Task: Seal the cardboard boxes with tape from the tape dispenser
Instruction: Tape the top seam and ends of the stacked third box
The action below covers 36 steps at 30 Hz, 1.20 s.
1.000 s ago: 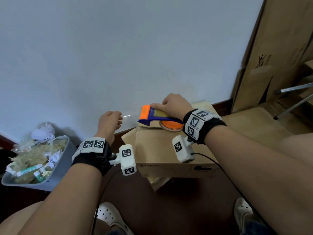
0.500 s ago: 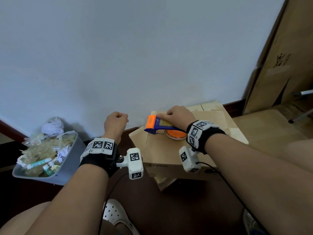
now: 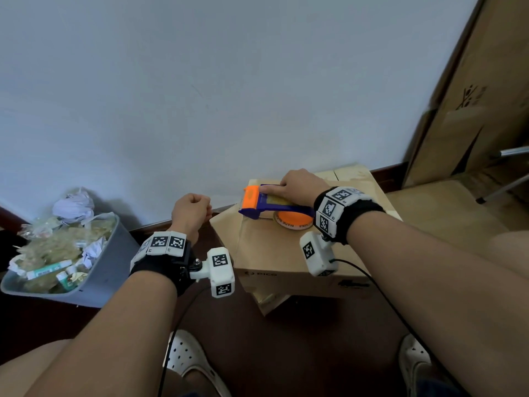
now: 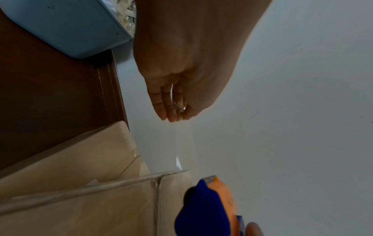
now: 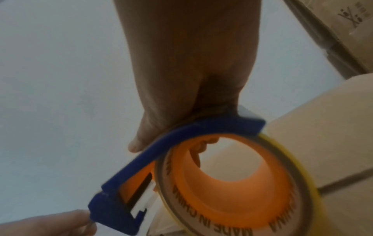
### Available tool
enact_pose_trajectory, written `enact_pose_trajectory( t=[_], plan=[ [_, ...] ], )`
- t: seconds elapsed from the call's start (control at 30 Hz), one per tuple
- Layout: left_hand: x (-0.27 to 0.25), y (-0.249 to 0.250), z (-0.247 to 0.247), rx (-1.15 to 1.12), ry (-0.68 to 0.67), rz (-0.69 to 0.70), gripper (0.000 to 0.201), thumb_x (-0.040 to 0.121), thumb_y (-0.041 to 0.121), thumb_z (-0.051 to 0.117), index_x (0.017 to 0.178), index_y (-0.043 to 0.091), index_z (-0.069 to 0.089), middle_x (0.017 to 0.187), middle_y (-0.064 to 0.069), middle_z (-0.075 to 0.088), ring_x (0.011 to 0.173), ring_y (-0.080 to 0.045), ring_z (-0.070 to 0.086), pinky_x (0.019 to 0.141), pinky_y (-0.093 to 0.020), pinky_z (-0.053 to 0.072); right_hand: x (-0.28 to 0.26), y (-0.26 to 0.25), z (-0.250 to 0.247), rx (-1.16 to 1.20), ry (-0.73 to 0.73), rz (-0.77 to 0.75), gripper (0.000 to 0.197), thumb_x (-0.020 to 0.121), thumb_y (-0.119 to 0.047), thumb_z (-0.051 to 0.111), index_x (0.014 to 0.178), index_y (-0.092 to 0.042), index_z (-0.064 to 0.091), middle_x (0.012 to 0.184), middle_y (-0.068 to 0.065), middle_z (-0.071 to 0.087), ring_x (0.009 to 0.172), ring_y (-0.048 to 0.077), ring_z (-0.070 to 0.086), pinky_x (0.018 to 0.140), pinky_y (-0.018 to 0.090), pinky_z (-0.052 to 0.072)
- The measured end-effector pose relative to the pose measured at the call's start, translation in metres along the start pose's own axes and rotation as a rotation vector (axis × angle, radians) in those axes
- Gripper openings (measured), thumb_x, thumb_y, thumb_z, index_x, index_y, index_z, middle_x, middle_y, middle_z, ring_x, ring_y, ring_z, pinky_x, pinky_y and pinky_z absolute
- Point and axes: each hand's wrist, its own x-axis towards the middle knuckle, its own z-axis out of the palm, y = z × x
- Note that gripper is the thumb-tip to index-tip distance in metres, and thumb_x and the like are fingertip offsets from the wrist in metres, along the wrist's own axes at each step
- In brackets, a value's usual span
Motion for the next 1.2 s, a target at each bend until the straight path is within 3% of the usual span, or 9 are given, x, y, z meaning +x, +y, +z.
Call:
enact_pose_trajectory(
  t=[0.1,0.23,0.3,0.43,0.77,0.93,1.07,1.13,1.2],
  plan=[
    [0.001,0.0,0.005,0.004,-0.022,0.0,0.009,0.094,0.014,0.056,0.088,0.009,0.061,0.078,-0.004,0.061,0.071,-0.013,0.059,0.072,-0.025,0.055,-0.001,-0.005,-0.006,-0.074,-0.079,0.001,0.064,0.089,-0.069,0.04,0.07,-0.01,0.055,0.068,0.005,0.054,0.071,0.024,0.053,0.065,0.031,0.038],
    [0.002,-0.005,0.01,0.024,-0.067,-0.013,0.01,0.092,0.014,0.058,0.084,0.01,0.061,0.077,-0.006,0.062,0.071,-0.017,0.062,0.068,-0.026,0.054,0.003,-0.013,-0.004,-0.204,-0.141,0.002,0.057,0.094,-0.061,0.039,0.101,-0.011,0.064,0.098,0.008,0.064,0.086,0.025,0.056,0.072,0.03,0.039],
    [0.002,-0.009,0.01,0.026,-0.075,-0.026,0.01,0.092,0.016,0.058,0.085,0.009,0.062,0.078,-0.008,0.063,0.071,-0.018,0.062,0.066,-0.027,0.053,0.002,-0.012,0.005,-0.211,-0.065,0.038,0.057,0.09,-0.066,0.038,0.095,-0.015,0.064,0.099,0.006,0.065,0.086,0.025,0.058,0.073,0.03,0.042],
    [-0.001,-0.014,0.011,0.002,-0.075,-0.051,0.011,0.092,0.016,0.059,0.085,0.008,0.061,0.075,-0.008,0.062,0.064,-0.015,0.058,0.062,-0.024,0.053,-0.01,-0.011,0.013,-0.24,0.119,0.068,0.064,0.086,-0.073,0.039,0.082,-0.015,0.066,0.076,0.003,0.057,0.075,0.024,0.057,0.064,0.028,0.039],
    [-0.001,-0.023,0.025,-0.038,-0.015,-0.053,0.016,0.093,0.015,0.059,0.078,0.01,0.06,0.07,-0.005,0.059,0.06,-0.012,0.054,0.06,-0.022,0.05,-0.013,-0.003,0.014,-0.109,0.114,0.096,0.059,0.082,-0.074,0.043,0.062,-0.019,0.054,0.067,0.0,0.055,0.07,0.022,0.057,0.061,0.028,0.041],
    [-0.001,-0.035,0.029,-0.013,-0.103,-0.187,0.009,0.093,0.011,0.056,0.087,0.007,0.061,0.07,-0.006,0.058,0.06,-0.015,0.054,0.059,-0.023,0.049,-0.013,-0.008,0.016,-0.179,0.111,0.101,0.06,0.082,-0.075,0.042,0.072,-0.019,0.062,0.067,-0.002,0.052,0.072,0.022,0.056,0.063,0.028,0.04],
    [-0.004,-0.035,0.037,-0.041,-0.219,-0.34,0.014,0.094,0.007,0.052,0.082,0.011,0.056,0.074,-0.004,0.055,0.065,-0.012,0.051,0.063,-0.021,0.047,-0.011,-0.009,0.017,-0.215,0.118,0.09,0.061,0.083,-0.075,0.041,0.074,-0.018,0.063,0.068,-0.001,0.053,0.073,0.022,0.057,0.063,0.027,0.04],
    [-0.003,-0.035,0.04,-0.057,-0.248,-0.396,0.01,0.094,0.01,0.055,0.083,0.012,0.057,0.078,-0.003,0.056,0.07,-0.011,0.053,0.068,-0.022,0.048,-0.01,-0.009,0.018,-0.221,0.123,0.089,0.062,0.083,-0.075,0.041,0.074,-0.018,0.062,0.068,-0.001,0.054,0.072,0.022,0.057,0.063,0.027,0.04],
    [-0.004,-0.036,0.042,-0.077,-0.294,-0.461,0.006,0.092,0.017,0.059,0.089,0.011,0.061,0.088,-0.003,0.06,0.083,-0.015,0.056,0.081,-0.027,0.051,-0.009,-0.009,0.019,-0.227,0.129,0.087,0.063,0.083,-0.075,0.04,0.075,-0.017,0.064,0.068,-0.001,0.054,0.072,0.022,0.058,0.062,0.027,0.04]
  ],
)
